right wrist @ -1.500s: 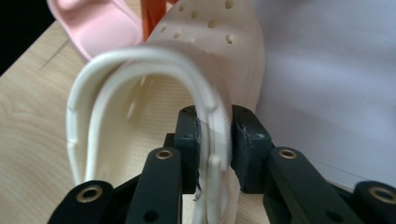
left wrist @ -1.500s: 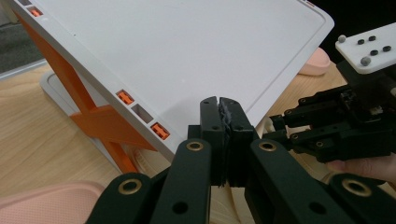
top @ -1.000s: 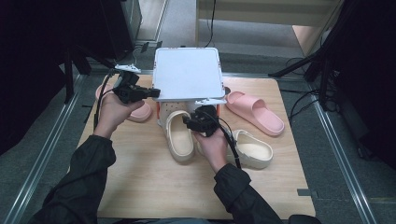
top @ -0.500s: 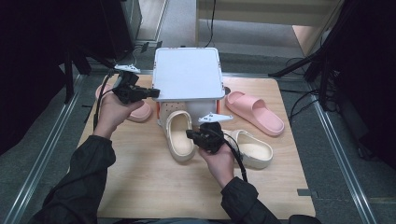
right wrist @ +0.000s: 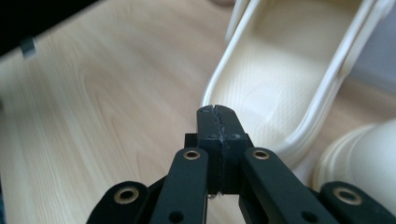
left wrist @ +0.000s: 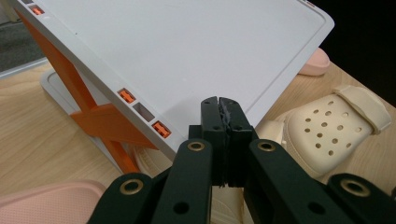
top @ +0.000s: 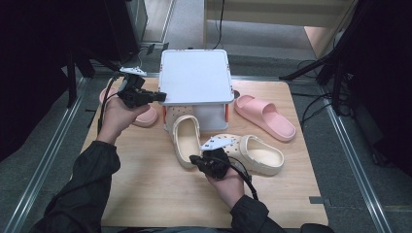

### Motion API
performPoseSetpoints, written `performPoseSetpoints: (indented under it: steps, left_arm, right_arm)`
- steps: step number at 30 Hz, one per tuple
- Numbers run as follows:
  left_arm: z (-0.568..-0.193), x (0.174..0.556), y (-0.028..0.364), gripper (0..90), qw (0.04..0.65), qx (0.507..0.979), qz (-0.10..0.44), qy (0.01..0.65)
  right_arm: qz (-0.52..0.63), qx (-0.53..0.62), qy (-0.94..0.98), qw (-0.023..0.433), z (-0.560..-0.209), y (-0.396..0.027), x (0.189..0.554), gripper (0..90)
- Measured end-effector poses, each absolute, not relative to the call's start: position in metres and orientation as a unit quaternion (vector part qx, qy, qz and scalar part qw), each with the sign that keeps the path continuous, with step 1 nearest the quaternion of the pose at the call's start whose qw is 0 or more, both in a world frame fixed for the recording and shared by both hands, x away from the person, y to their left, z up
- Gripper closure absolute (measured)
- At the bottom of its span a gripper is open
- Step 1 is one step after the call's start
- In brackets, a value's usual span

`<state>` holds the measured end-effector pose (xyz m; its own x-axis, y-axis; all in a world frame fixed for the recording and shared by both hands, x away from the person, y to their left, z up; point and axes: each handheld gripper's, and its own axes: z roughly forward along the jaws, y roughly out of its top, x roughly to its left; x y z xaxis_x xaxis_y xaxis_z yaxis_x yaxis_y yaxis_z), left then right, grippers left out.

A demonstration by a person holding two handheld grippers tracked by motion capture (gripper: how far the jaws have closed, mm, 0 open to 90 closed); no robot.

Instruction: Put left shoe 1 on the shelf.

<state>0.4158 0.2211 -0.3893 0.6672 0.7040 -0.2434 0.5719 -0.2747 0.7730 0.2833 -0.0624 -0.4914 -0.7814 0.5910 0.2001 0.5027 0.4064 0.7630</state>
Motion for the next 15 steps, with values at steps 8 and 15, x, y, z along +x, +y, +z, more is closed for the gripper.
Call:
performPoseSetpoints:
  steps: [8, 15]
  left_arm:
    - [-0.389, 0.416, 0.221, 89.7, 0.448, 0.796, 0.072, 0.402]
    - [-0.389, 0.416, 0.221, 89.7, 0.448, 0.795, 0.073, 0.402]
  right_arm:
    - [0.388, 0.334, 0.858, 0.037, -0.512, -0.059, 0.282, 90.0]
    - [0.383, 0.319, 0.866, 0.049, -0.511, -0.054, 0.285, 90.0]
